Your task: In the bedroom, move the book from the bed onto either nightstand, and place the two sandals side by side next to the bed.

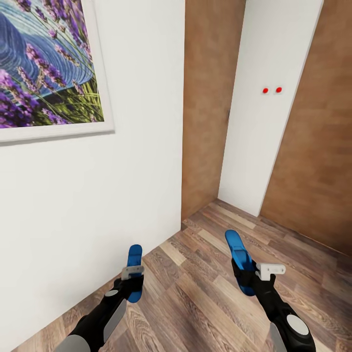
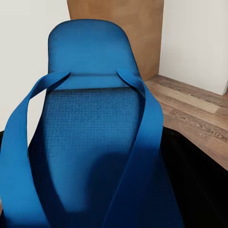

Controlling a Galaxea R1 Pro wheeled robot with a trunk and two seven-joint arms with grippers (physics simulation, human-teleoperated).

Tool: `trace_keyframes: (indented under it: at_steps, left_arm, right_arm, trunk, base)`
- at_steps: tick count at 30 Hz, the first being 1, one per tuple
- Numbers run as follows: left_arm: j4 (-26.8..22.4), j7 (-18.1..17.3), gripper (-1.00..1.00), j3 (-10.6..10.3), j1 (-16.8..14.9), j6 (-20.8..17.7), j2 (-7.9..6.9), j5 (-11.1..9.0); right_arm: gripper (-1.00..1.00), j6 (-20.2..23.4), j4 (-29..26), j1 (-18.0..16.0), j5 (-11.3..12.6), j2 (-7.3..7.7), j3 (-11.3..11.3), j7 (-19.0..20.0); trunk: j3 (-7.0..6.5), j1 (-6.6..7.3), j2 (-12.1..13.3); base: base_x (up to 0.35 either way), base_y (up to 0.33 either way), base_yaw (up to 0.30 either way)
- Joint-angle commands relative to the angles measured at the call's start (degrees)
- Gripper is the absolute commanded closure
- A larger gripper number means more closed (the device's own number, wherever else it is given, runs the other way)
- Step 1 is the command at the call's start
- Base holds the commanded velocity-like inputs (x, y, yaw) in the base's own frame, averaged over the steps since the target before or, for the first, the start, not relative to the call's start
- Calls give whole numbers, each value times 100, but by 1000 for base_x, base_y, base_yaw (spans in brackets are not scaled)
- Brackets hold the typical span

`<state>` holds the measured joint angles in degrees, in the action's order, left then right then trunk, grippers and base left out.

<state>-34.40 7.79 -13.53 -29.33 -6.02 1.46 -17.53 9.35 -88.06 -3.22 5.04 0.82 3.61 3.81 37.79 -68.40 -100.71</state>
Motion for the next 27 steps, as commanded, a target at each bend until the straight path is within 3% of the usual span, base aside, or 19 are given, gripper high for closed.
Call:
trace_keyframes:
  at_steps: [1, 27]
  left_arm:
    - [-10, 50, 100, -36, -2, -23, -6, -58]
    - [-5, 47, 100, -36, -2, -22, -10, -58]
  right_arm:
    - [100, 32, -6, -3, 52, -1, 8, 22]
    - [100, 32, 83, 2, 57, 0, 3, 31]
  trunk:
    - [-13, 23, 39]
    - [-479, 594, 1082]
  base:
    - [0, 0, 0]
    - [0, 0, 0]
